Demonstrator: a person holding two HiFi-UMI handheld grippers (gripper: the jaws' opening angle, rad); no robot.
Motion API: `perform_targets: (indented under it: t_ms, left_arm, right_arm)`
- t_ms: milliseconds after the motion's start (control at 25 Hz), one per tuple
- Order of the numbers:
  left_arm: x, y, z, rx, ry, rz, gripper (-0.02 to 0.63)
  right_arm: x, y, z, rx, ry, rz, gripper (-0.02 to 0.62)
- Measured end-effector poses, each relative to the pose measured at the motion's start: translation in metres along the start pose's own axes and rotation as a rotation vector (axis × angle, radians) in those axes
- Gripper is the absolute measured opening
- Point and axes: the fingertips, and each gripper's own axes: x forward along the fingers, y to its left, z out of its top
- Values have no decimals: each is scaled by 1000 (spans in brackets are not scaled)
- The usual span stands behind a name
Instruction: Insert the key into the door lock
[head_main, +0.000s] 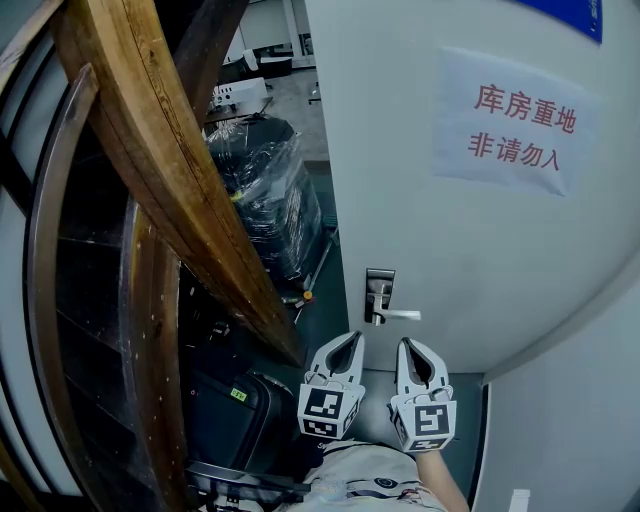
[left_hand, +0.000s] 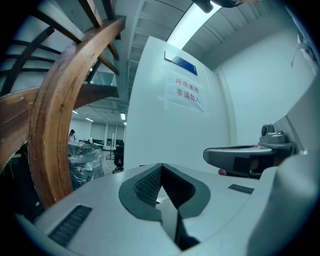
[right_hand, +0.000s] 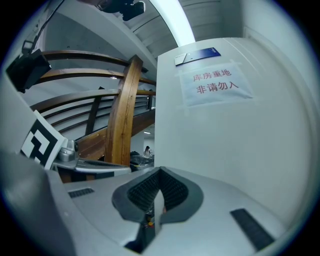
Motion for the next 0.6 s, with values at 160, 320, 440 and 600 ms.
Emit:
perform_targets:
  t_ms: [160, 320, 440, 600]
  left_arm:
    - [0, 0, 1, -2, -3, -4, 5]
    - [0, 1, 3, -3, -5, -5, 5]
    - [-1, 3, 2, -4, -3, -5, 5]
    - [-1, 4, 0, -3, 1, -2, 5]
  right_arm:
    - [1, 1, 1, 1, -2, 2, 6]
    - [2, 2, 0, -2, 1, 4, 6]
    - [3, 3, 0, -2, 3, 7, 6]
    - [5, 6, -2, -2, 7, 13, 6]
